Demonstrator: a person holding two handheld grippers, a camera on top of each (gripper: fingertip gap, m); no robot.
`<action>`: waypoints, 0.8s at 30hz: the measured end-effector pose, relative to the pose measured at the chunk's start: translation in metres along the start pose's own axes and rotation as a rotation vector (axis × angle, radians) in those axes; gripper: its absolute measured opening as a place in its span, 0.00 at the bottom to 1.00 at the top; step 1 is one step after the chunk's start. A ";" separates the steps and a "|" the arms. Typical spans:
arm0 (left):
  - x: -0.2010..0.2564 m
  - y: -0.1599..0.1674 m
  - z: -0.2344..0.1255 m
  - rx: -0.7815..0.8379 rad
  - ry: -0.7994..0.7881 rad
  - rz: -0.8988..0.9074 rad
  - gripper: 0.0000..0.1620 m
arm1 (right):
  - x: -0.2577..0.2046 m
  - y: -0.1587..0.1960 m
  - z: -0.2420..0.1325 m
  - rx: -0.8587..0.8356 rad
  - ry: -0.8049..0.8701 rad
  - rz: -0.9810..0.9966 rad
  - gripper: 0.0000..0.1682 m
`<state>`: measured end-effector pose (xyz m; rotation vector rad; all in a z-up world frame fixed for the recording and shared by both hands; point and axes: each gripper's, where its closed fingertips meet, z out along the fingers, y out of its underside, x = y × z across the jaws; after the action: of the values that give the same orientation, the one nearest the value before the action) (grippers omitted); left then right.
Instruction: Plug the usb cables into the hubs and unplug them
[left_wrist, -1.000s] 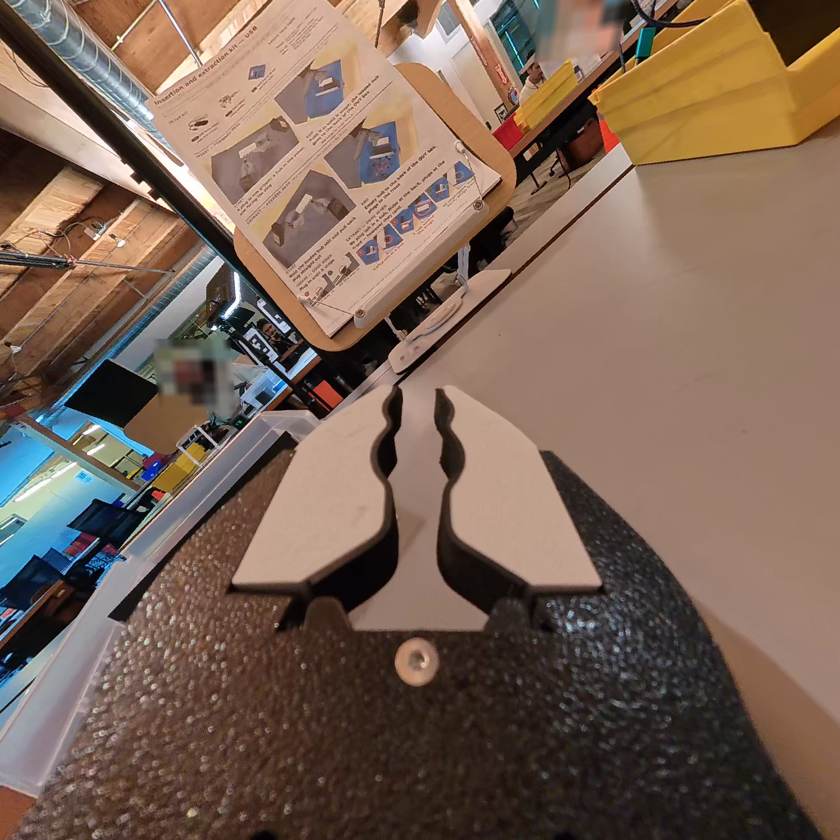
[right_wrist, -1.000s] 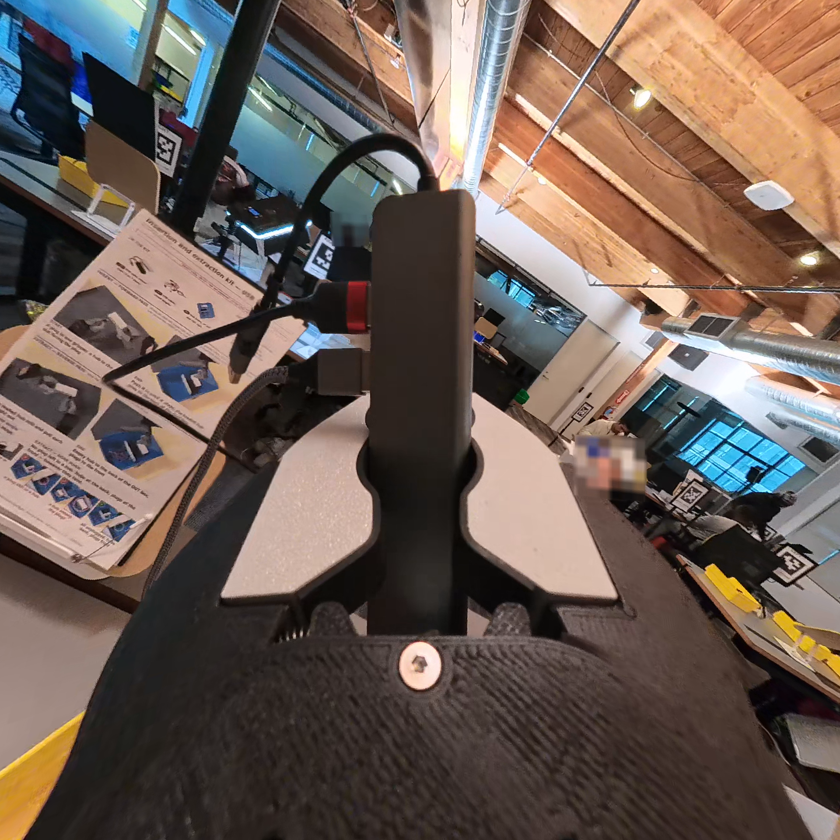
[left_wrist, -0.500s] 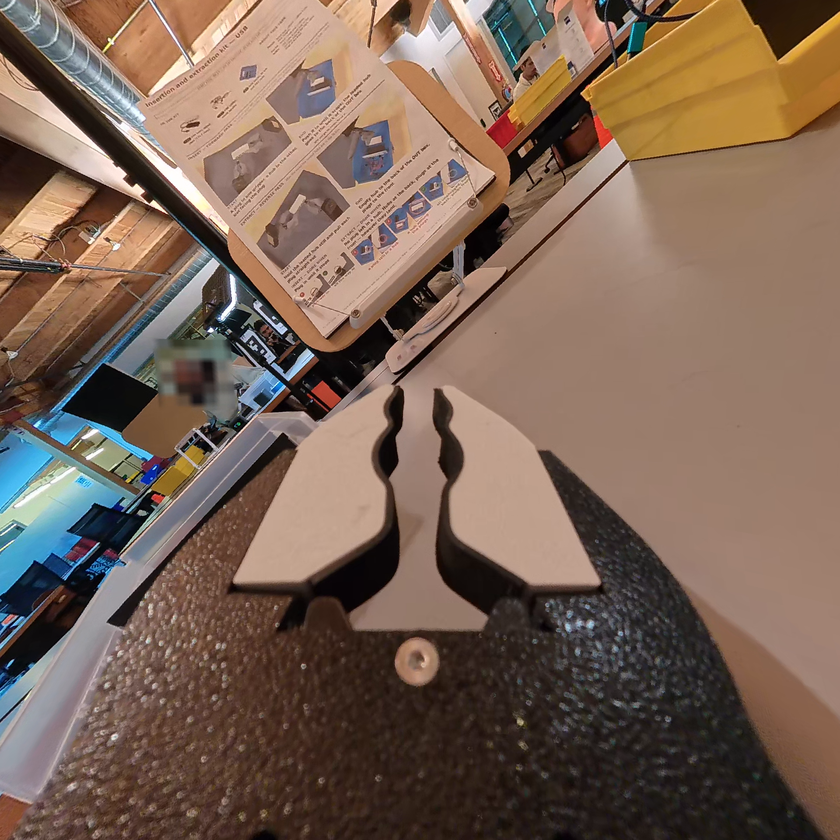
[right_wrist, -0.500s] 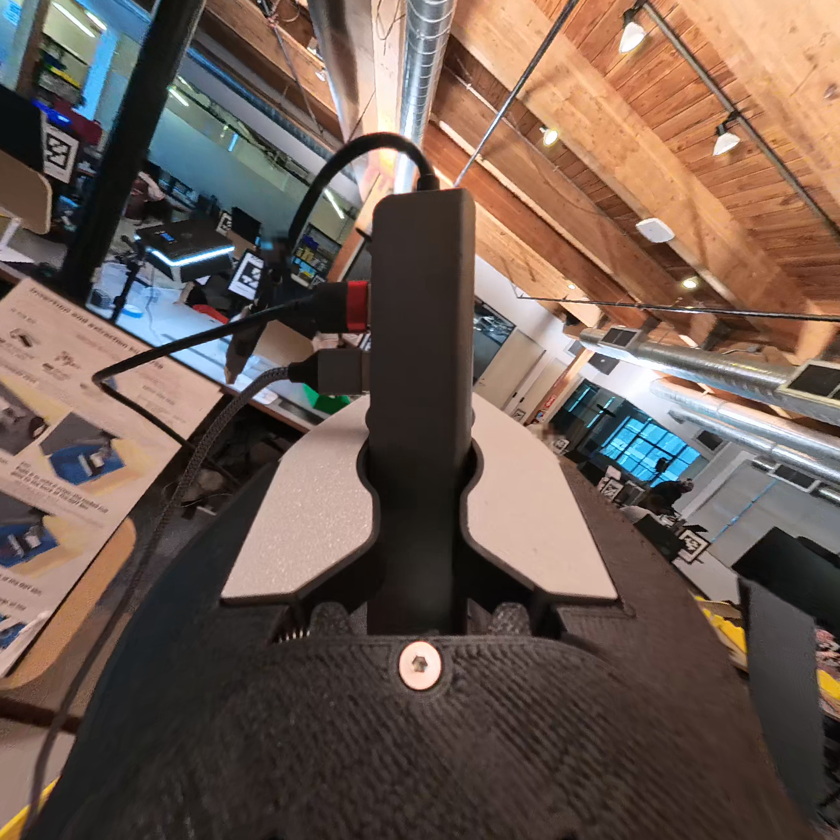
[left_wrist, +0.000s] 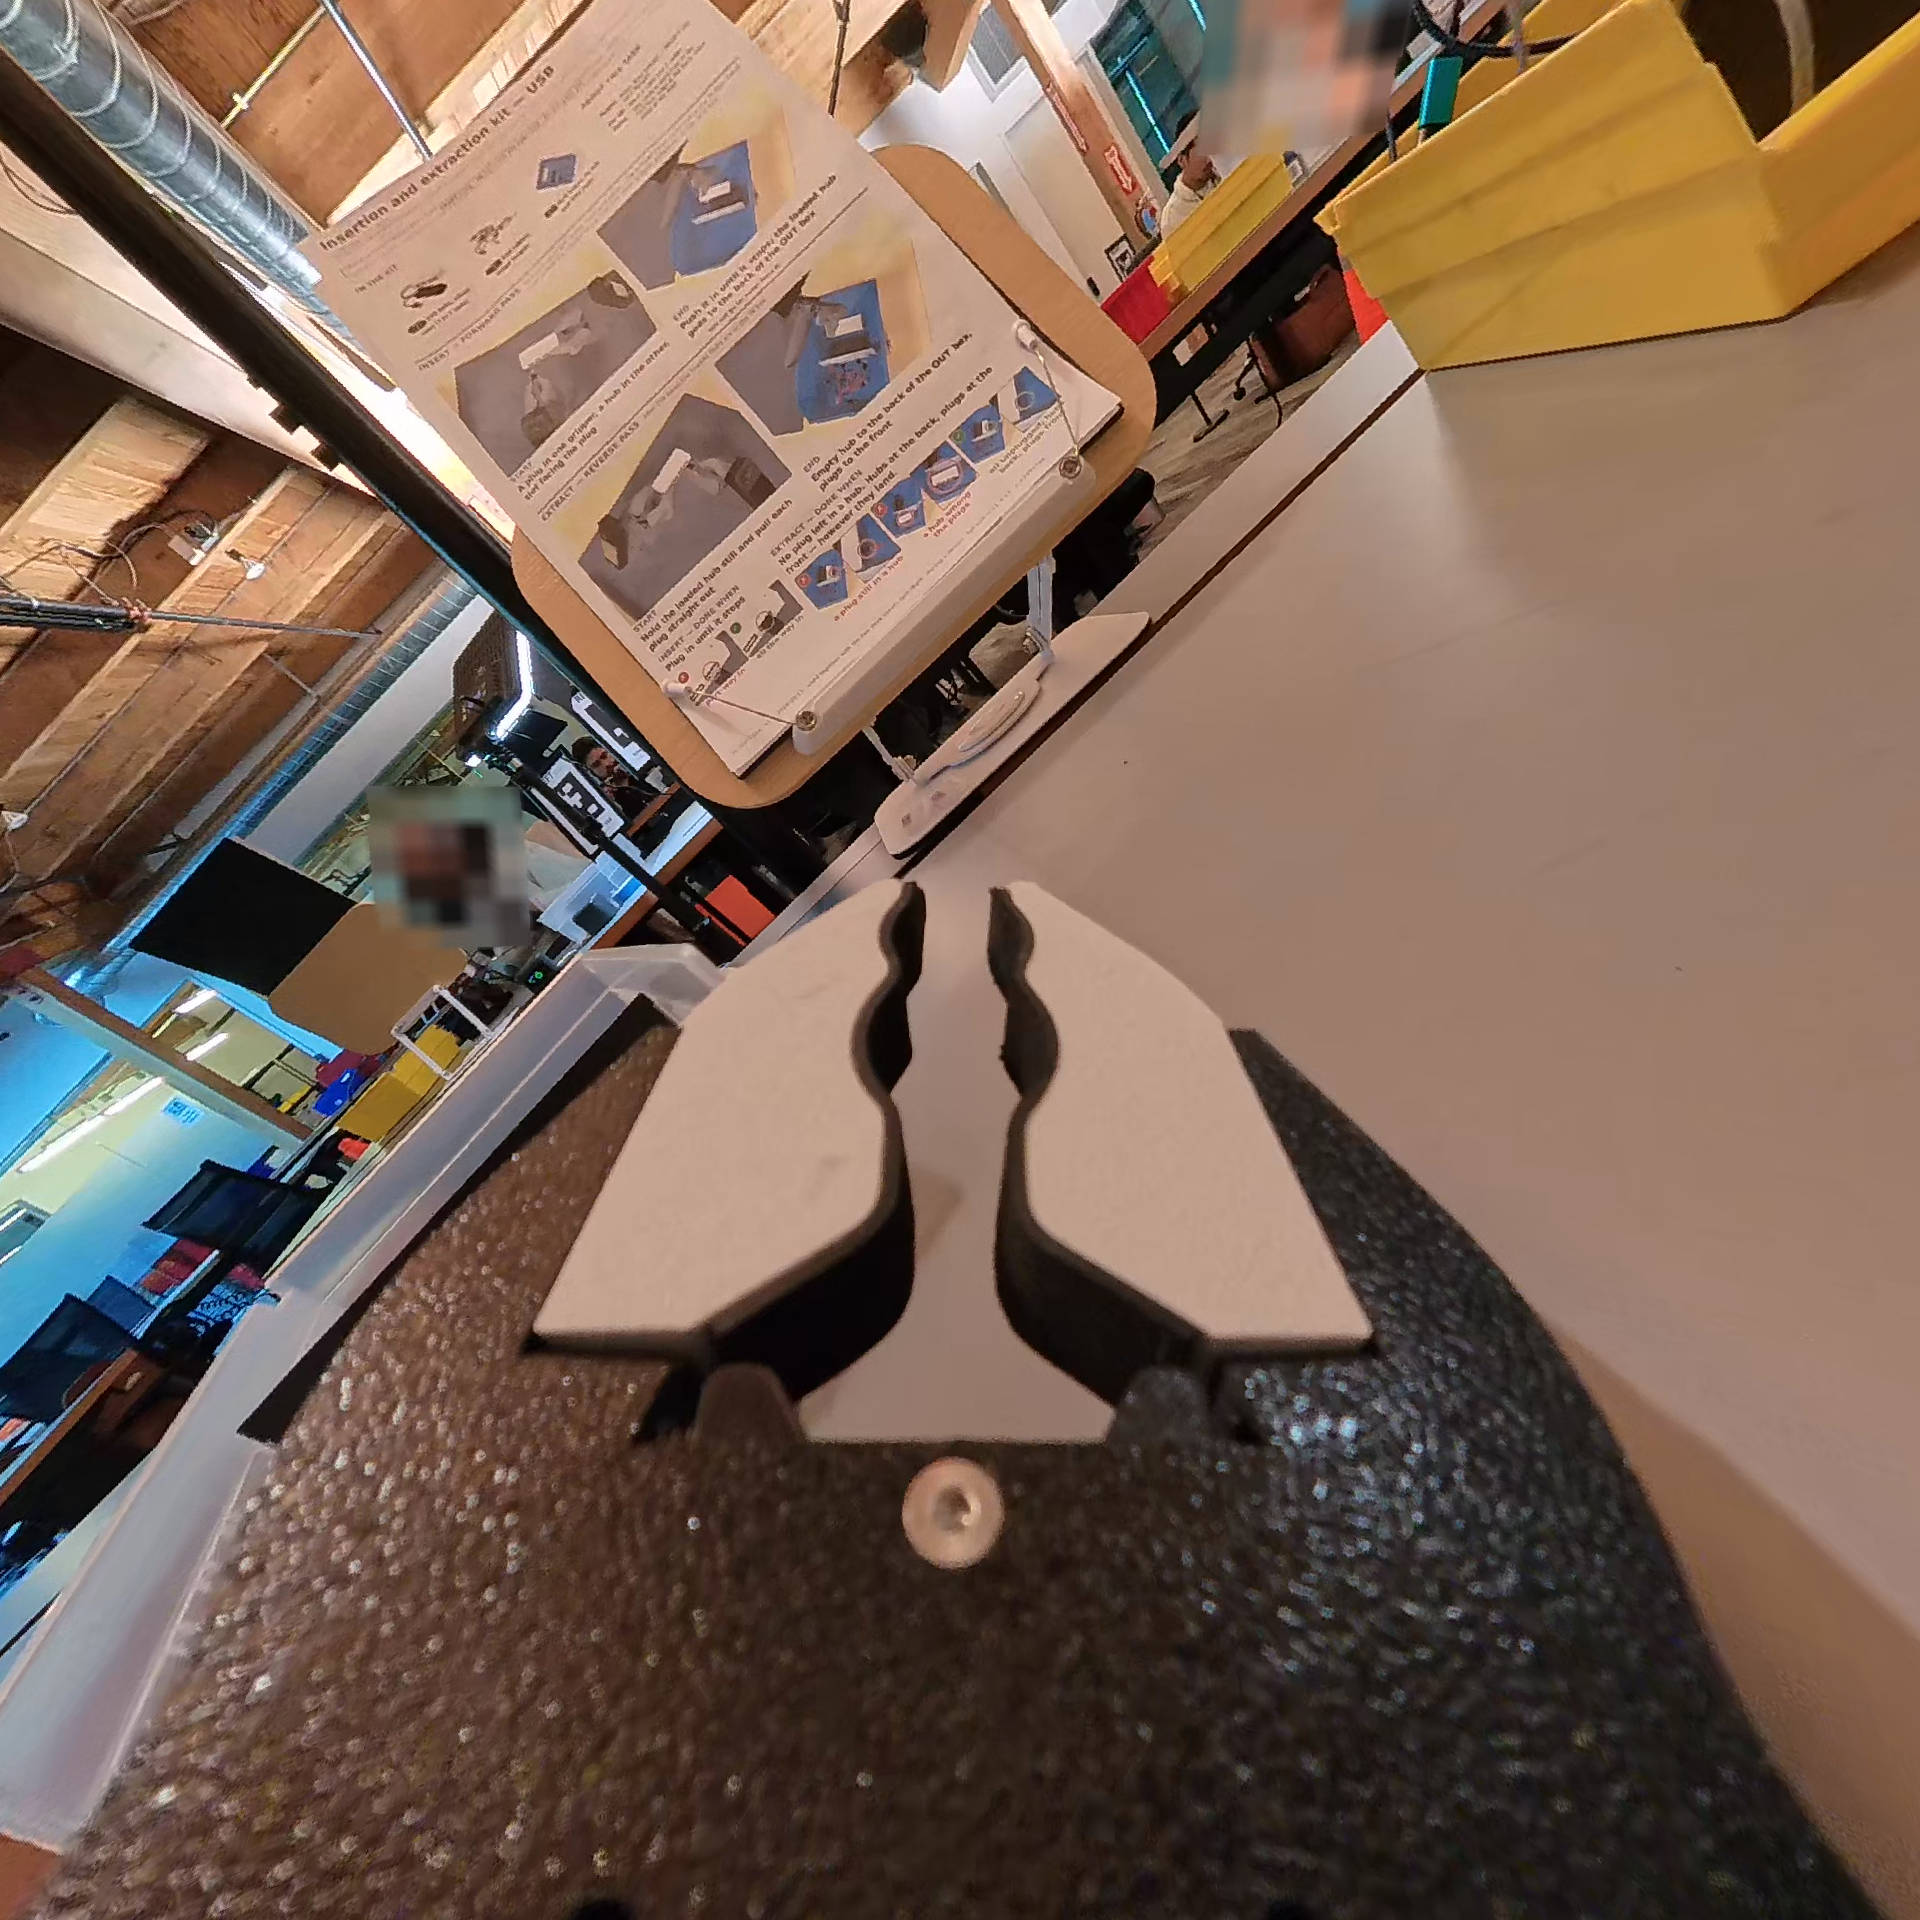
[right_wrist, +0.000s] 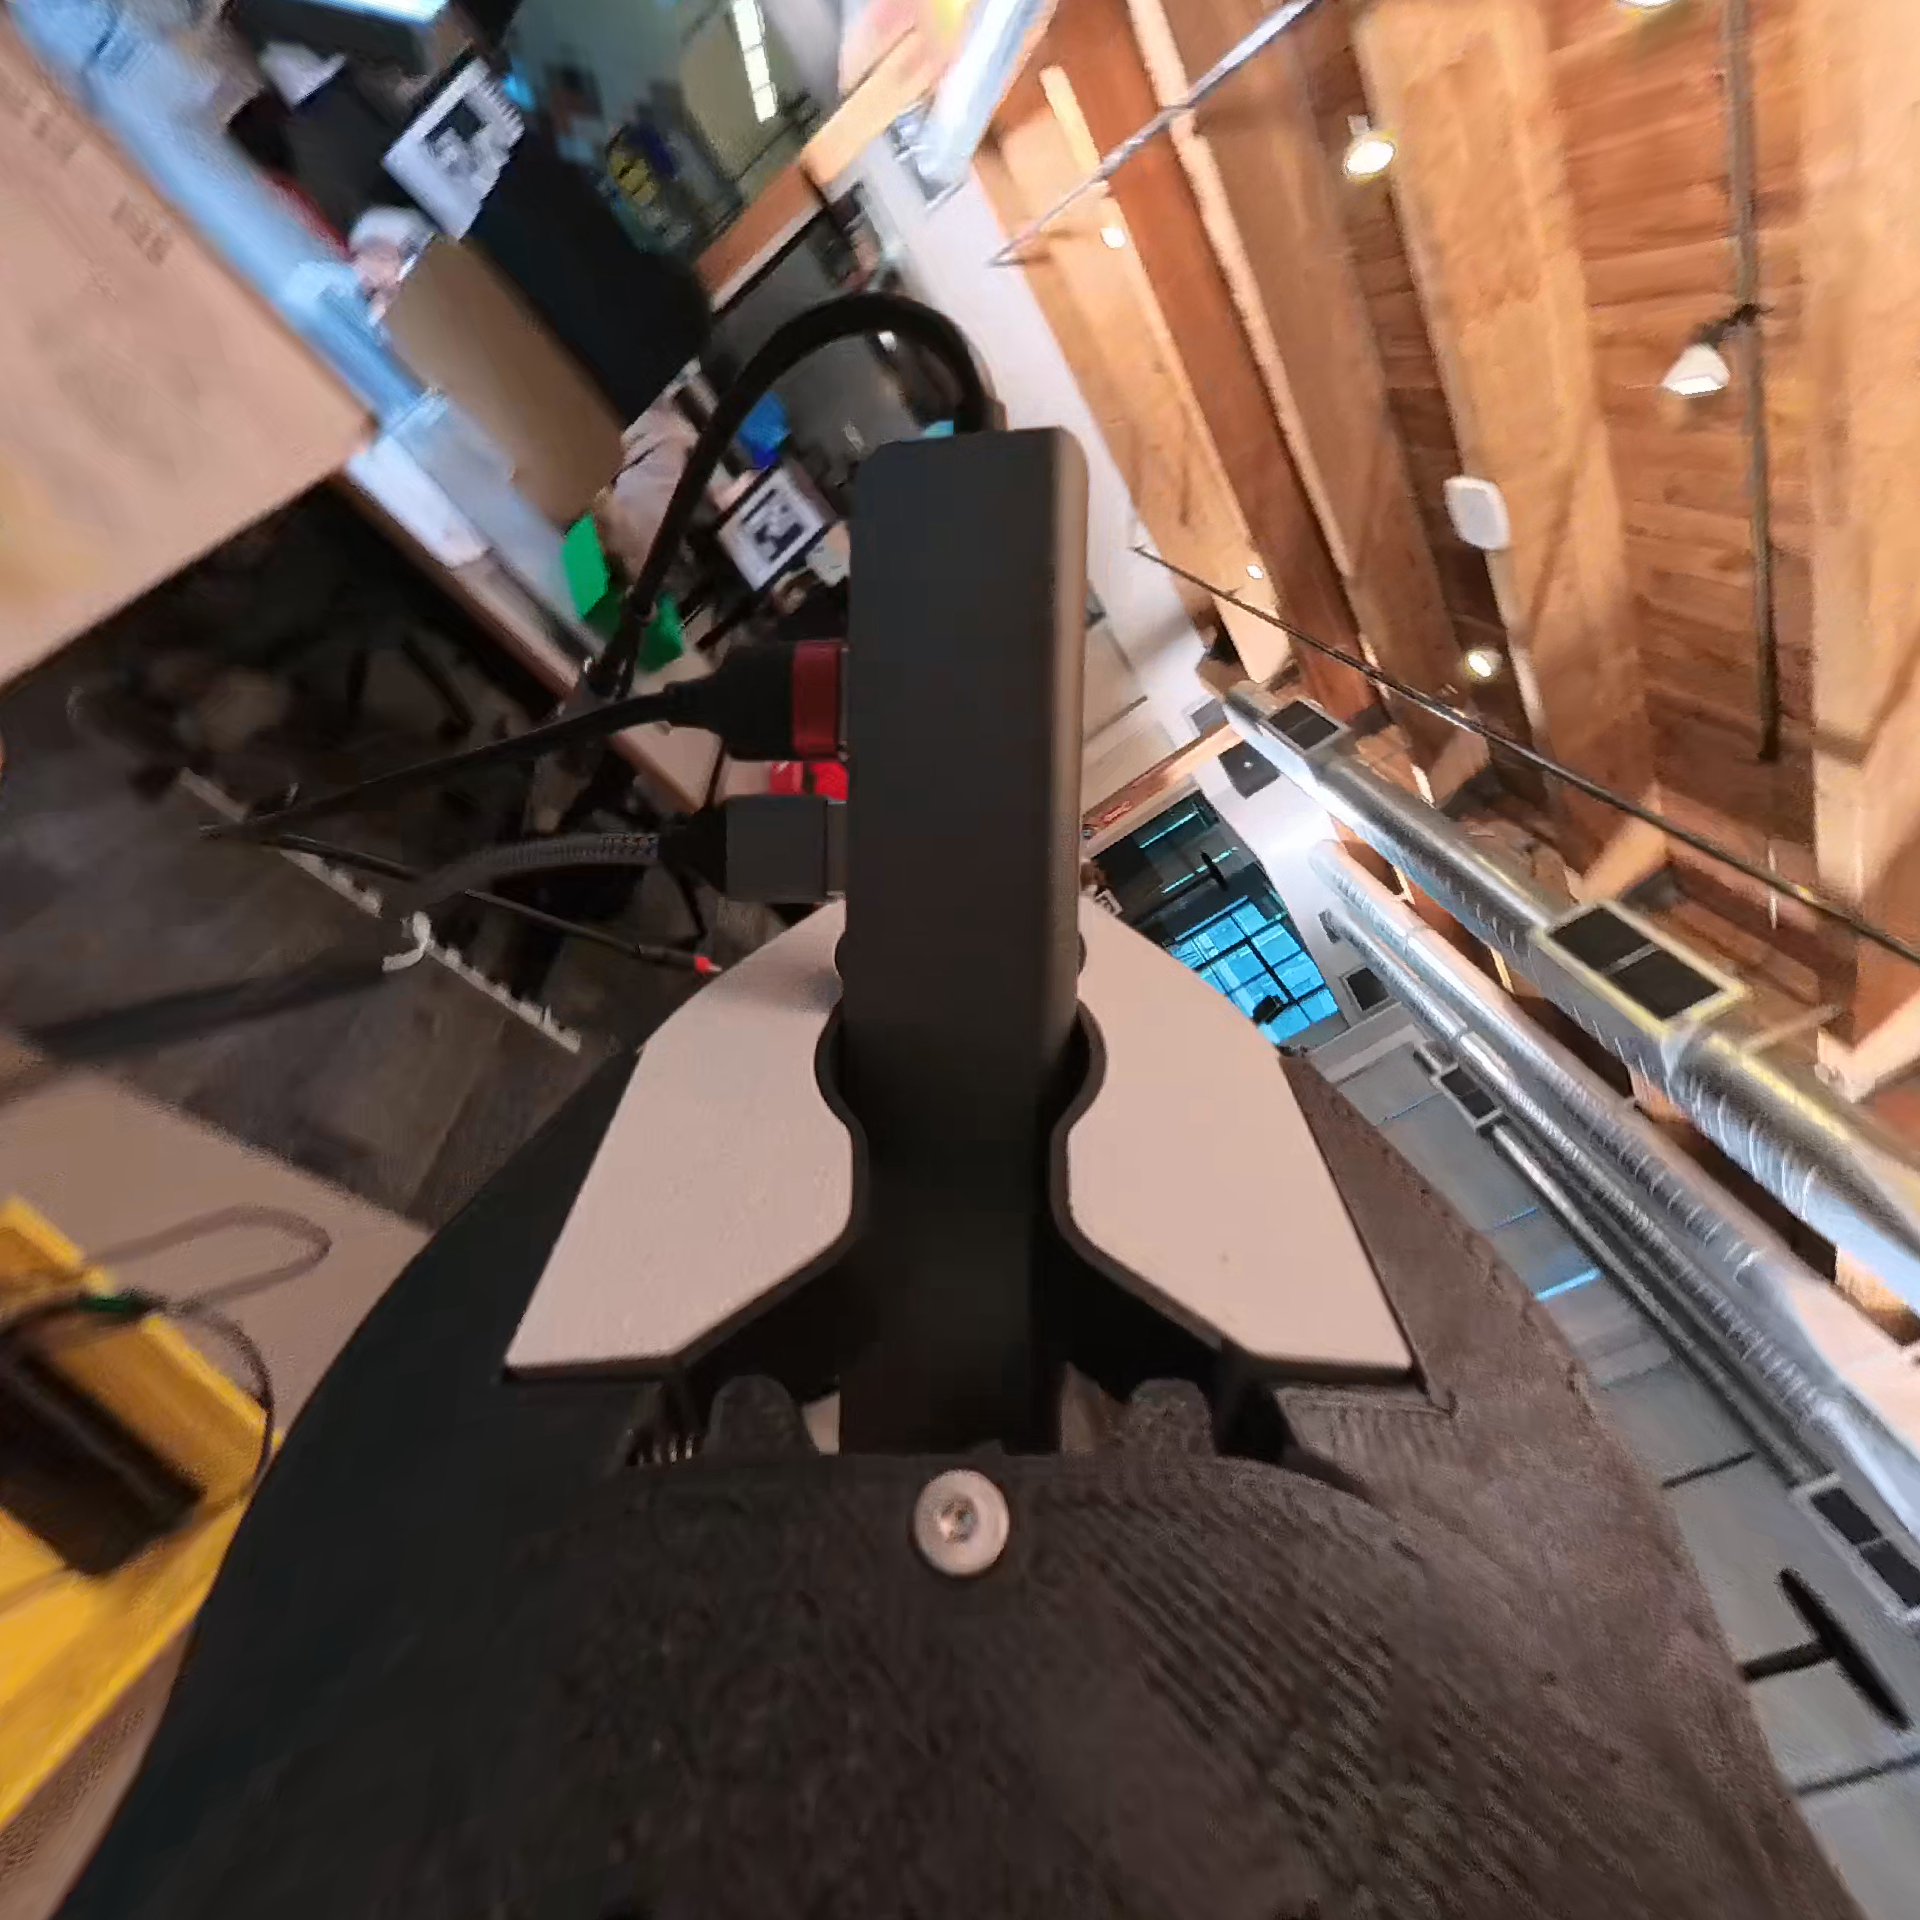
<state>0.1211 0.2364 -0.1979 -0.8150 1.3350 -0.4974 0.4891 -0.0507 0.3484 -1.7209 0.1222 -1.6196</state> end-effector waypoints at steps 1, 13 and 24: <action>-0.001 0.000 0.000 0.001 -0.002 -0.002 0.07 | -0.027 0.016 -0.002 -0.010 -0.040 -0.052 0.19; 0.001 0.002 0.001 -0.008 -0.001 0.025 0.06 | -0.301 0.220 -0.057 -0.276 -0.499 -0.638 0.20; 0.006 0.002 0.002 -0.013 0.010 0.058 0.05 | -0.417 0.312 -0.059 -0.500 -0.704 -0.905 0.19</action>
<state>0.1235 0.2338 -0.2035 -0.7833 1.3689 -0.4479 0.4862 -0.0717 -0.1754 -2.9073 -0.7501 -1.4839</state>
